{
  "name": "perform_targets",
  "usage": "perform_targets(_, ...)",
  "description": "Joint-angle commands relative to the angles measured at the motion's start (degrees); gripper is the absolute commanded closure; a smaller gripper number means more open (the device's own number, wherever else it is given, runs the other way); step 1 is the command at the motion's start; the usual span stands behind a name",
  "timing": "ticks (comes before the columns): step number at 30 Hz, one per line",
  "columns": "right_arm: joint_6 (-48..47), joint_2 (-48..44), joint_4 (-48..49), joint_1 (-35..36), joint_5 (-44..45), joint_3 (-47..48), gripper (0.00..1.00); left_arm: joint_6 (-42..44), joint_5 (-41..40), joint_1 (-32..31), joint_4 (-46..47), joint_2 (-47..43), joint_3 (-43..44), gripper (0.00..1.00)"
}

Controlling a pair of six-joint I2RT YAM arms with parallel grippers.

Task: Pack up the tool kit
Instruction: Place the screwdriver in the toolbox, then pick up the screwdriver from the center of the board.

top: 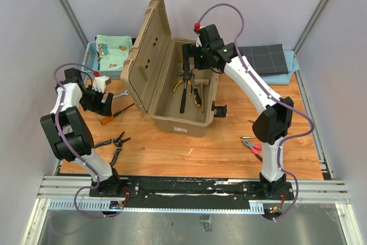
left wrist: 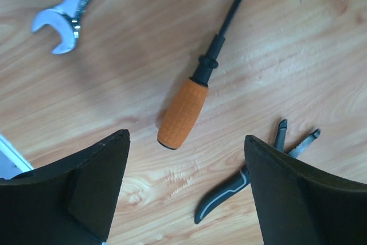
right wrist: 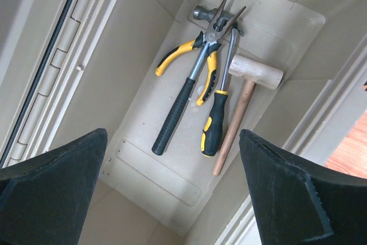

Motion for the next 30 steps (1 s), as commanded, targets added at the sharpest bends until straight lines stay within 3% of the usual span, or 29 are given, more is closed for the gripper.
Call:
perform_targets(1,-1.29,-3.16,1.54,-0.76,-0.77,0.07,0.01,15.21,-0.07,-0.52,-1.39,1.35,-0.52,0.15)
perform_targets(15,-1.02,-7.29,3.47,-1.50,0.35,-5.71,0.01,21.58,-2.34,-6.10,0.89,9.96,0.37,0.19)
perform_targets(21,-0.76,-9.73,4.18,-2.64,0.80,-8.50,0.01,20.02,-4.13,-6.87,2.19,13.21,0.71,0.32)
perform_targets(27,-0.63,-9.80,4.21,-3.31,0.60,-8.25,0.01,19.70,-4.77,-6.87,2.38,14.62,-0.36,0.39)
perform_targets(29,-0.63,-9.45,4.22,-3.42,0.35,-7.77,0.01,18.95,-4.61,-6.87,2.43,14.91,-0.63,0.47)
perform_targets(30,-0.57,-9.26,4.22,-3.40,0.15,-7.56,0.01,18.46,-4.56,-6.87,2.39,14.80,-0.64,0.58)
